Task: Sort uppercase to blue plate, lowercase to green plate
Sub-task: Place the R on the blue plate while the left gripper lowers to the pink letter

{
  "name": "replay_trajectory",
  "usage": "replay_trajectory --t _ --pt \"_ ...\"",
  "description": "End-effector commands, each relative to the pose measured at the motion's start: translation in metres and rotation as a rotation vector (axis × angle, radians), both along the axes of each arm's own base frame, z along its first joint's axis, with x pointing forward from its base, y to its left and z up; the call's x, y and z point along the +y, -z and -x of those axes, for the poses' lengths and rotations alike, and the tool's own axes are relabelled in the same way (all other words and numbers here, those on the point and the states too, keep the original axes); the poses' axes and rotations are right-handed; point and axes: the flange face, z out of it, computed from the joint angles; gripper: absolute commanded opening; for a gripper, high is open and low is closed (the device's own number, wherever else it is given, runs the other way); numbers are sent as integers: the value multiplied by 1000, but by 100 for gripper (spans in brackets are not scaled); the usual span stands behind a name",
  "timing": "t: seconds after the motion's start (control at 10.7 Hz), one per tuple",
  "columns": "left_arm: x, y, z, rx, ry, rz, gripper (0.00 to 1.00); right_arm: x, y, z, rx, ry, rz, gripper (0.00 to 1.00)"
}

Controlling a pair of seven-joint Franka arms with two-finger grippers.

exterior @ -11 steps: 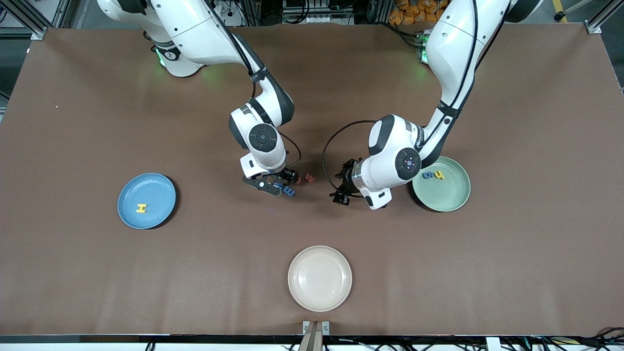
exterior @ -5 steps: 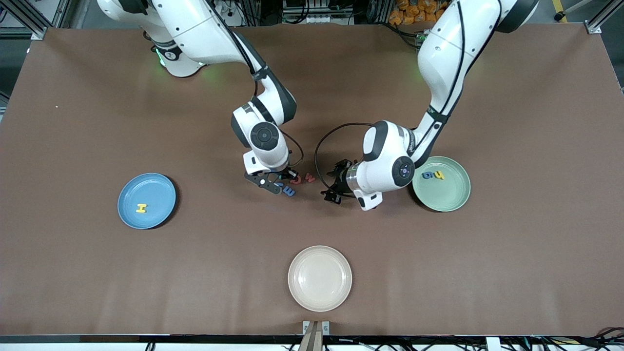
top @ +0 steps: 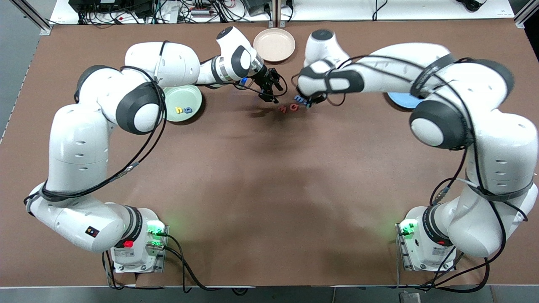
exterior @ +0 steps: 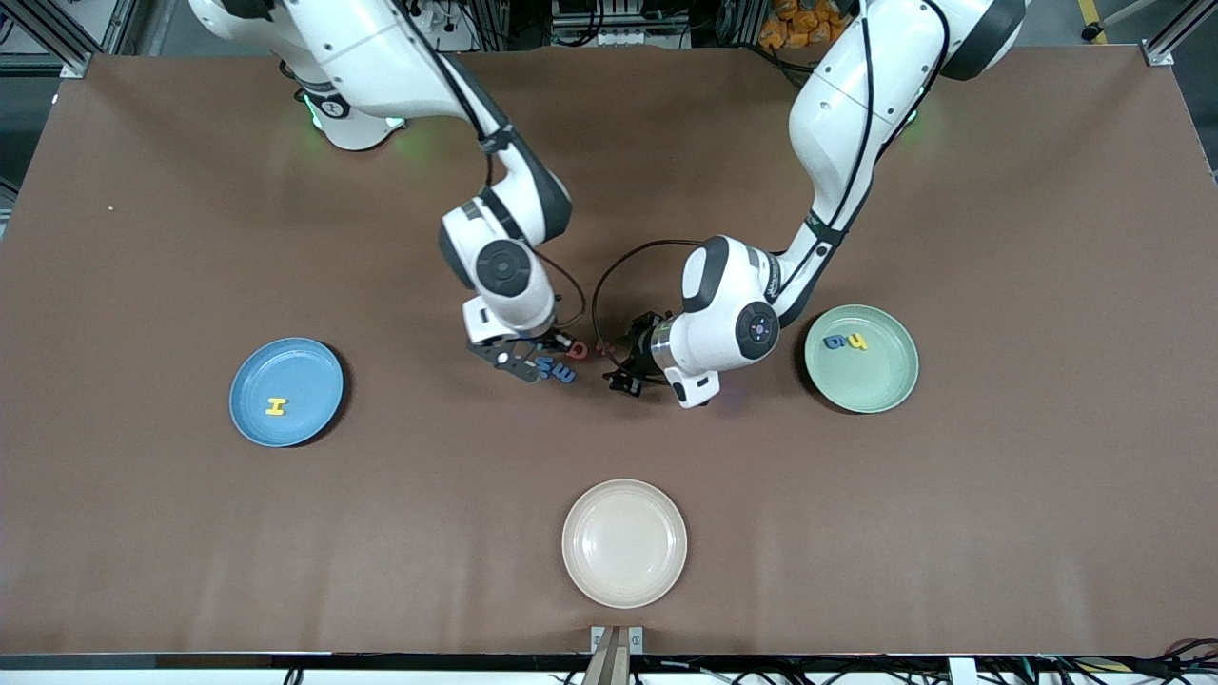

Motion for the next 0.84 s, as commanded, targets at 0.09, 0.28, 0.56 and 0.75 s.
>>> replay_trajectory --t 0.09,0.28,0.56,0.75 --pt "-10 15 -1 -13 -8 29 68 -137 -50 -56 45 -162 13 0" --pt "-17 16 4 -11 -5 34 66 -227 -51 -82 58 -270 24 0" --pt "-22 19 10 5 -5 44 65 -310 -45 -95 75 -359 7 0" --pt "-28 30 20 19 9 35 62 -349 -39 -97 89 -399 22 0"
